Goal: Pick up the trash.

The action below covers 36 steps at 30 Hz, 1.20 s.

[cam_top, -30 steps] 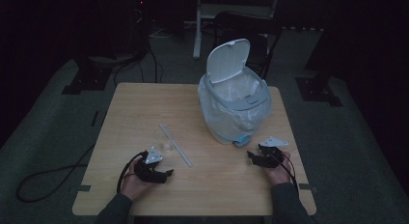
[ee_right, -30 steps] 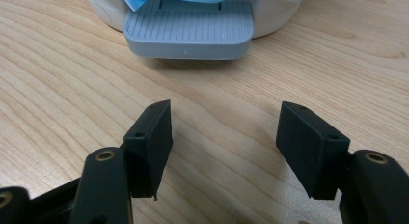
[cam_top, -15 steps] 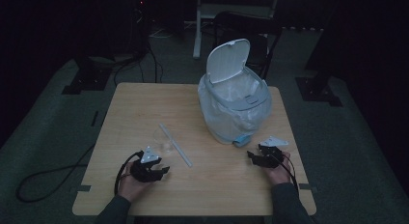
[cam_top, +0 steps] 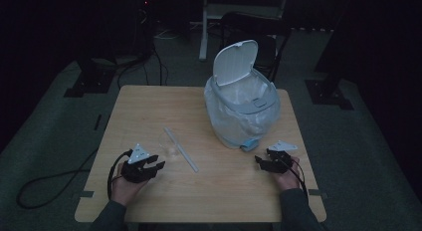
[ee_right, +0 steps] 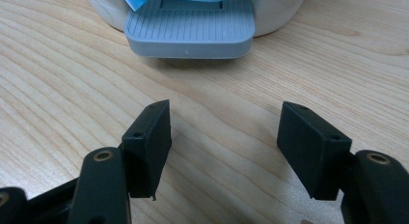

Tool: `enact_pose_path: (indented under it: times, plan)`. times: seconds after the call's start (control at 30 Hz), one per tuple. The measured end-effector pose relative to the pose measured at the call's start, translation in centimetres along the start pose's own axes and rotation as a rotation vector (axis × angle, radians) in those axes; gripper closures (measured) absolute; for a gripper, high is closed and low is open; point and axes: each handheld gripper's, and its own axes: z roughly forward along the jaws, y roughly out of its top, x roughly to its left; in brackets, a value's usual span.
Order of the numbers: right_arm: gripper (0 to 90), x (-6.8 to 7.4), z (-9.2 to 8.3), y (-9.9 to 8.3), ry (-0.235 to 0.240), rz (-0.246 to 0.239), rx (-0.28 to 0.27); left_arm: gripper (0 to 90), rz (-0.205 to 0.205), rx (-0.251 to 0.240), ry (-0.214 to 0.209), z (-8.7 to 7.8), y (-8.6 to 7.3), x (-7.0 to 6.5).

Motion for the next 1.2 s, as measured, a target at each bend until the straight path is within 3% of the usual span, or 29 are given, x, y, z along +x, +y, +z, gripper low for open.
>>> enact_pose_path:
  times: [0.37, 0.6, 0.77, 0.9, 1.2]
  plan:
    - [35.8, 0.0, 0.0, 0.0, 0.002, 0.0, 0.0, 59.6, -0.027, -0.071, 0.041, -1.1, 3.4, 1.7]
    - [35.8, 0.1, 0.0, 0.0, 0.003, -0.002, 0.002, 58.7, -0.032, -0.054, 0.069, 0.0, 4.9, 2.8]
    - [35.8, 0.2, 0.0, 0.0, 0.007, -0.005, 0.002, 56.9, -0.073, -0.017, 0.061, 1.1, 4.8, 3.6]
    - [35.8, 0.2, 0.0, 0.0, 0.01, -0.004, 0.001, 56.3, -0.115, -0.011, 0.024, 1.7, 4.5, 4.0]
    - [35.8, 0.3, 0.0, 0.0, 0.012, -0.004, 0.002, 63.4, -0.148, 0.025, -0.03, 1.5, 3.0, 4.4]
